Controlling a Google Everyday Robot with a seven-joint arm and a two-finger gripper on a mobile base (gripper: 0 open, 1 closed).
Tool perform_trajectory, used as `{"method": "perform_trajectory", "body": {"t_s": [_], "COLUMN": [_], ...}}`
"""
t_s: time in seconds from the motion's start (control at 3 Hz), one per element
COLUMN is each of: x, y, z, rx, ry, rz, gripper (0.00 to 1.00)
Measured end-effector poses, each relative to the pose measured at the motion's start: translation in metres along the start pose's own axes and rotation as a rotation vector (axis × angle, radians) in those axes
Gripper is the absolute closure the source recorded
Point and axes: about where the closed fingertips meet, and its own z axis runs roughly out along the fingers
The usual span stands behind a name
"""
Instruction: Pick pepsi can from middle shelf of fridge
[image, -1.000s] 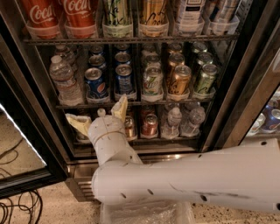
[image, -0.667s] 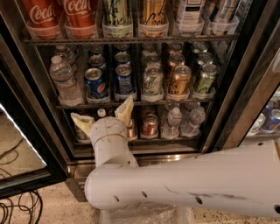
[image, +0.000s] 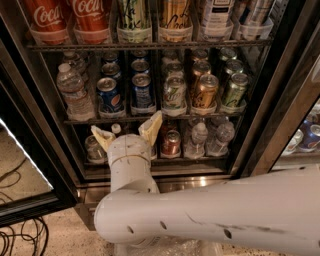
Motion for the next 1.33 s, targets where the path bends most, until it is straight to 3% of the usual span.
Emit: {"method": "perform_trajectory", "body": {"t_s": [0.67,1.33], "x": [0.004,0.004], "y": [-0.002,-0.009], "z": [0.007,0.02], "rx": [-0.004,-0.01], "ry": [-0.008,-0.03], "rz": [0.014,0.006], "gripper": [0.24,0.32]}}
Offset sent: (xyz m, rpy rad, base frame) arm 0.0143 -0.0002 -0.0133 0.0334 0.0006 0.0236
